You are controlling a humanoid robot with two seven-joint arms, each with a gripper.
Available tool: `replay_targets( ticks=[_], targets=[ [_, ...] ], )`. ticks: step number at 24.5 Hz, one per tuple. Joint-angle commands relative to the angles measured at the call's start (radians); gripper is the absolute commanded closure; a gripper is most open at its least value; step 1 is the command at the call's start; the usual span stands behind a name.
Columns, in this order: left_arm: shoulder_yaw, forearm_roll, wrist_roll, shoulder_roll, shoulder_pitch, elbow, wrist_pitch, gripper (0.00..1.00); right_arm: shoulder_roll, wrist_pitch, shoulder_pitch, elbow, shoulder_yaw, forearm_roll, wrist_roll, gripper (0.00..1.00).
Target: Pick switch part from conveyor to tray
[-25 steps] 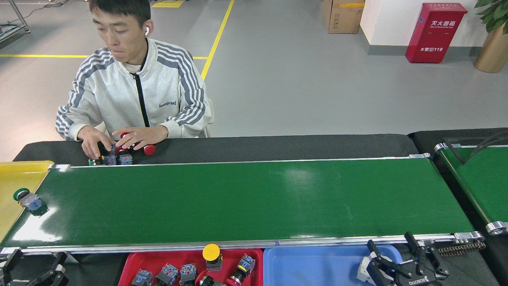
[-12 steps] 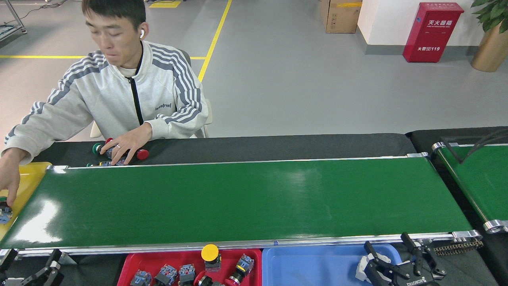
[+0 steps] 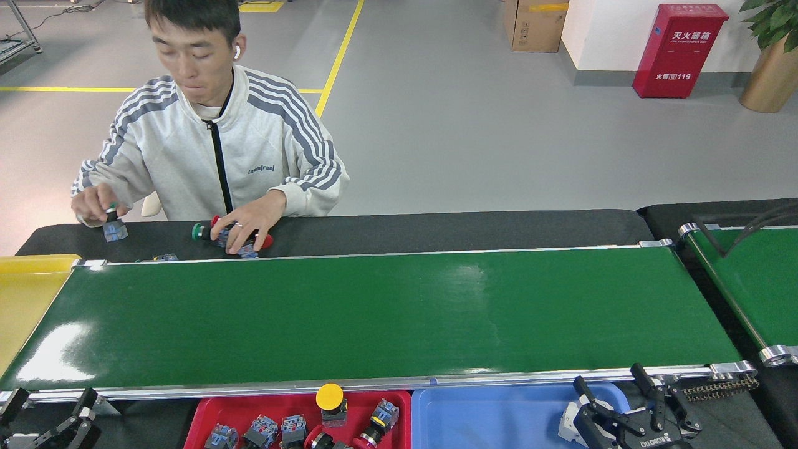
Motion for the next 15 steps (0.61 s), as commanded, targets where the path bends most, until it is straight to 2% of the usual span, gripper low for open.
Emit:
replay_targets(
  ticks=[1,15],
  targets=[
    [0.01,0.007,0.002,0.008,-0.006,-0.008,0.0,0.0,-0.075,0.221,-0.003,-0.015,0.082,-0.038,-0.051,0.05],
    [0.051,0.007,0.003,0.007,0.008,-0.005,-0.001,0.0,-0.072,0.176,0.013,-0.015,0.084,-0.044,-0.072,0.02]
  ],
)
